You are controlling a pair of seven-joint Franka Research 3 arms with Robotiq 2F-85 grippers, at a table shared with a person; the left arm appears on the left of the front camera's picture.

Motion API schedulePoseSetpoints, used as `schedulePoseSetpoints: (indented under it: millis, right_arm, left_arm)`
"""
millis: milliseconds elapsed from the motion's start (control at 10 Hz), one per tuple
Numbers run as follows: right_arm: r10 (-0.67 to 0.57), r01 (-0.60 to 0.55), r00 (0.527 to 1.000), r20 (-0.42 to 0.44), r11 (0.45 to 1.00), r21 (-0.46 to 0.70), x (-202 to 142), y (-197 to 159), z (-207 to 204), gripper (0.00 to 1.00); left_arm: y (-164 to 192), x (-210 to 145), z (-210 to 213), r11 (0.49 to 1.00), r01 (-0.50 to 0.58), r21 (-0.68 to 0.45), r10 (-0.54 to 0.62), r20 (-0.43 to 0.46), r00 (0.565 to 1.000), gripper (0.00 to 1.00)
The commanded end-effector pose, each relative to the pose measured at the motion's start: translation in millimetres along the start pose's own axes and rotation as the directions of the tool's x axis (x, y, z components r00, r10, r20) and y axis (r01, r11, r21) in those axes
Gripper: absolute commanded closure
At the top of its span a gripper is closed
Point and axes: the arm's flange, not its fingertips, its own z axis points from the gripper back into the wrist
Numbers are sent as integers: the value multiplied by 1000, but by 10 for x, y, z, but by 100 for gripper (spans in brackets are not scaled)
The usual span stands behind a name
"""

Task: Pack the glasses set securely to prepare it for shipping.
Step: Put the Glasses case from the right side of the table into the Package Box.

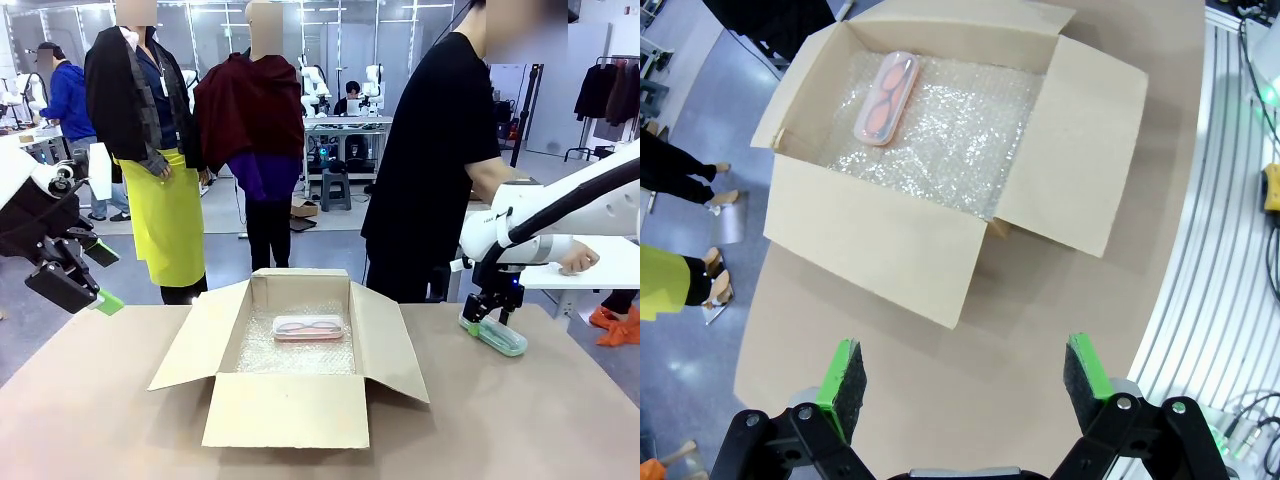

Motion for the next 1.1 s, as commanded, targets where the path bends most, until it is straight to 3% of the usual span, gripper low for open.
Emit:
schedulePoseSetpoints:
  millis: [0,100,700,800,1000]
  right_arm:
    - [-25,26,999,-29,1000,12,77,-13,-32,0]
    - [-22,22,999,-25,1000,7,69,6,-8,5]
    - [-29,30,999,-24,999,12,61,27,30,63]
    - [-32,32,999,-24,999,15,58,30,55,68]
    - [-44,45,999,-21,999,17,48,22,127,68]
  left_arm:
    - [5,-7,14,1000,6,5,-6,0,1000,0]
    - [5,-7,14,1000,6,5,-6,0,1000,0]
    - [5,-7,14,1000,6,5,-6,0,1000,0]
    - [5,-7,14,1000,6,5,-6,0,1000,0]
    - [5,-7,14,1000,6,5,-6,0,1000,0]
